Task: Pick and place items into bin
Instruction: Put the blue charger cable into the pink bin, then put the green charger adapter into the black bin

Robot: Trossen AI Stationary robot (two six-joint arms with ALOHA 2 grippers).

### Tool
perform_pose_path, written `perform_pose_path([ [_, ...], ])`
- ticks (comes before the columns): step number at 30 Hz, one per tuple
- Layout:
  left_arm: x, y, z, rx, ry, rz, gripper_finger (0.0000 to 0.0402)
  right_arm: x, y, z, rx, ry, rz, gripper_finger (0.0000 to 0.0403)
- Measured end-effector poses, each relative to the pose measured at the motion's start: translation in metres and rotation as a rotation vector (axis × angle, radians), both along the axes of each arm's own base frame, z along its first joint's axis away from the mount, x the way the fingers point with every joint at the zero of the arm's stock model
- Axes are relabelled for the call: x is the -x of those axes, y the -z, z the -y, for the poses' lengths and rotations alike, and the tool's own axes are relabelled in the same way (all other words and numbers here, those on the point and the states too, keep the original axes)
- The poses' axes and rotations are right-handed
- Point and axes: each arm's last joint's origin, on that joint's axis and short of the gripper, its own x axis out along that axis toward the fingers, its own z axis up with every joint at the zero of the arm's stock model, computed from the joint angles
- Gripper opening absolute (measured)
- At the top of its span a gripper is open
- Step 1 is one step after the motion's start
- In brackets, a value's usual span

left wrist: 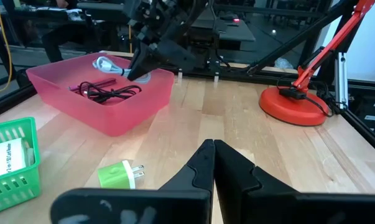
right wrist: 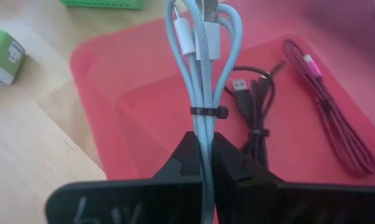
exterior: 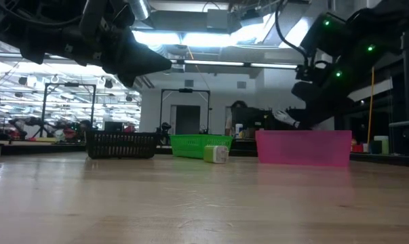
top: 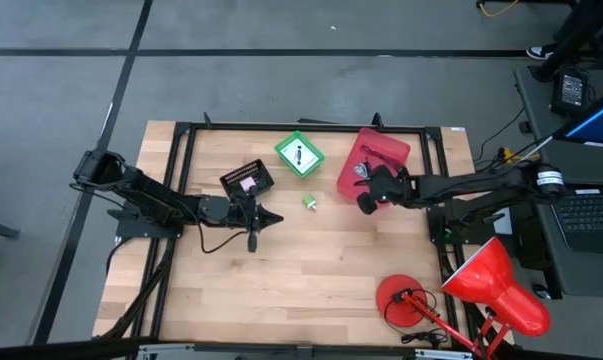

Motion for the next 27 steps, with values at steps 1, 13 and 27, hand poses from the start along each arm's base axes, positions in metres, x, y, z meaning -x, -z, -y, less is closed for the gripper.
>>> perform_pose_path([
  [1,0.0,0.0,0.0,0.0,0.0,0.0,0.0003,-0.002,0.001,0.001,0.0,-0.007,0.003,0.0],
  [13,0.0,0.0,0.0,0.0,0.0,0.0,0.0003,-0.009,0.011,0.007,-0.022,-0.036,-0.031,0.0004],
  [27,0.0,0.0,0.0,0.001,0.0,0.0,0.0003,-0.009,0.011,0.007,-0.017,-0.03,-0.031,0.0058],
])
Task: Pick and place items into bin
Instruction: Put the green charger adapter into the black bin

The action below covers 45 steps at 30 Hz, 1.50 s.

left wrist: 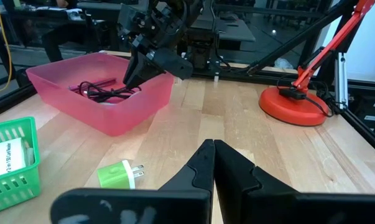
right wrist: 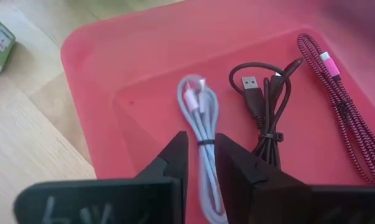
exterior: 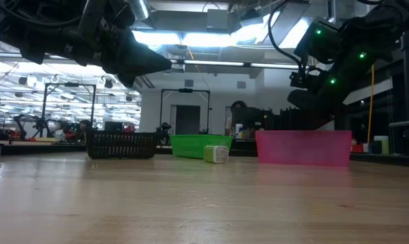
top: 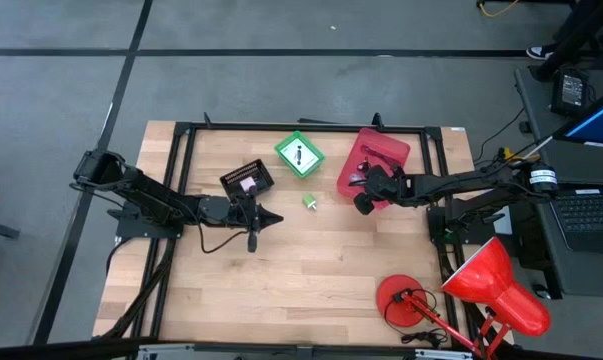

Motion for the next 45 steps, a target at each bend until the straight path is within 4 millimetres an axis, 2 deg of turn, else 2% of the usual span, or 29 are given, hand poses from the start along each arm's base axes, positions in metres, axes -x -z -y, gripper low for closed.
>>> perform_pose_path([
  [11,0.0,0.0,0.0,-0.002,0.0,0.0,0.0003,0.002,-0.005,0.0,0.007,-0.001,0.024,0.0066],
  [24,0.0,0.0,0.0,-0.002,0.0,0.0,0.0003,0.01,-0.039,-0.003,0.059,-0.041,0.203,0.0066],
  [29,0.0,0.0,0.0,-0.002,0.0,0.0,0.0003,0.008,-0.057,-0.011,0.129,-0.142,0.313,0.0042],
  [34,0.0,0.0,0.0,-0.002,0.0,0.0,0.0003,0.005,-0.065,-0.022,0.205,-0.272,0.334,0.0005],
  [45,0.0,0.0,0.0,-0.002,0.0,0.0,0.0003,0.002,-0.069,-0.031,0.243,-0.351,0.35,0.0002],
])
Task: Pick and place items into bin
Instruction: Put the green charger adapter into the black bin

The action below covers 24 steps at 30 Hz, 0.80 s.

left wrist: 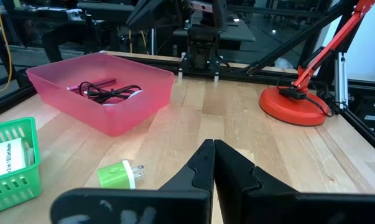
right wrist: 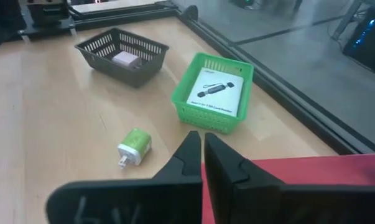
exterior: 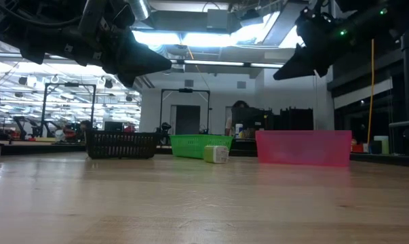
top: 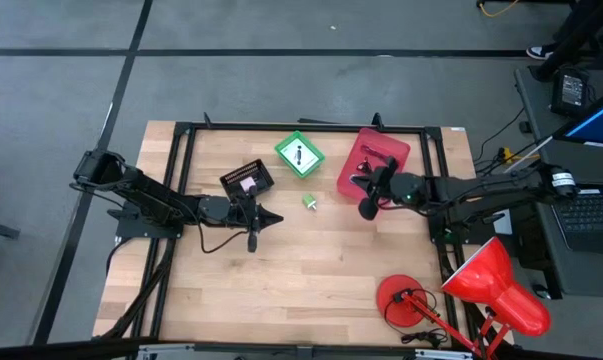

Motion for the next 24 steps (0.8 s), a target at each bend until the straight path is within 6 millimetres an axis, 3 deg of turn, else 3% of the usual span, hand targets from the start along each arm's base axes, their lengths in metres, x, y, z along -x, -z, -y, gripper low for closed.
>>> perform_pose_path([
  [11,0.0,0.0,0.0,0.0,0.0,0.0,0.0003,-0.004,0.005,-0.015,-0.022,-0.06,-0.009,0.0004],
  [24,0.0,-0.001,0.0,0.0,-0.002,0.005,0.0003,-0.032,0.029,-0.029,0.008,-0.208,-0.053,0.0004],
])
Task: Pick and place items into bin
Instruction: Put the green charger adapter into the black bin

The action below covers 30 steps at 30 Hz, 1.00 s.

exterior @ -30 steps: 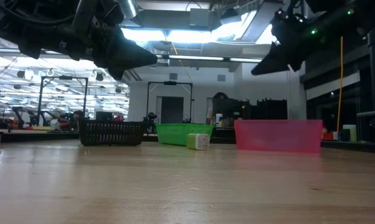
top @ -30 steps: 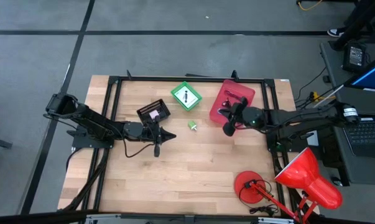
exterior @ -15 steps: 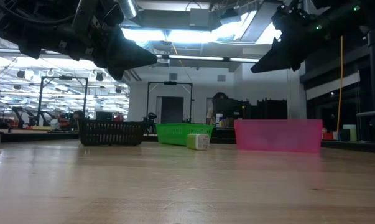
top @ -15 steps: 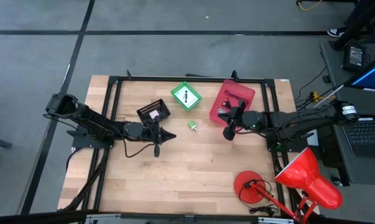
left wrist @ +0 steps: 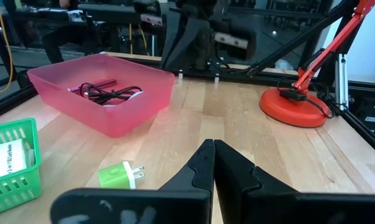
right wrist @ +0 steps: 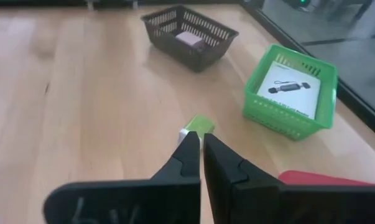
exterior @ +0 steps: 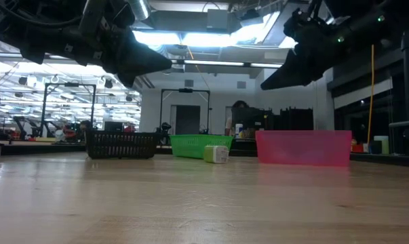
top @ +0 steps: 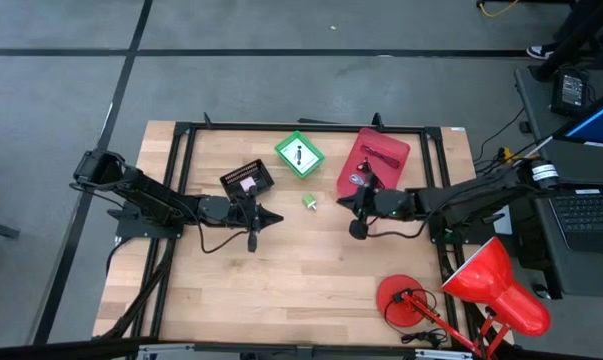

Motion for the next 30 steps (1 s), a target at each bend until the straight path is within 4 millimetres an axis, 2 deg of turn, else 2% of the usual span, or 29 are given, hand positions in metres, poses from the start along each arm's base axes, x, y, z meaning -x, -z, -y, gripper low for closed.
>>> perform_pose_path([
  [10,0.0,0.0,0.001,0.061,-0.007,0.009,0.0003,-0.012,0.011,-0.002,-0.045,0.001,0.026,0.0004],
  [14,0.0,0.0,-0.002,-0.067,0.027,-0.012,0.0003,-0.014,0.015,-0.003,-0.074,-0.033,0.015,0.0001],
  [18,-0.003,0.001,-0.012,-0.073,0.073,-0.028,0.0003,-0.015,0.017,-0.004,-0.104,-0.021,0.016,0.0001],
  [25,-0.017,-0.002,-0.039,-0.017,0.064,-0.248,0.0003,-0.015,0.018,-0.005,-0.119,-0.02,0.019,0.0],
  [30,-0.029,-0.019,-0.051,-0.091,0.053,-0.374,0.0003,-0.015,0.017,-0.007,-0.117,-0.027,0.019,0.0],
])
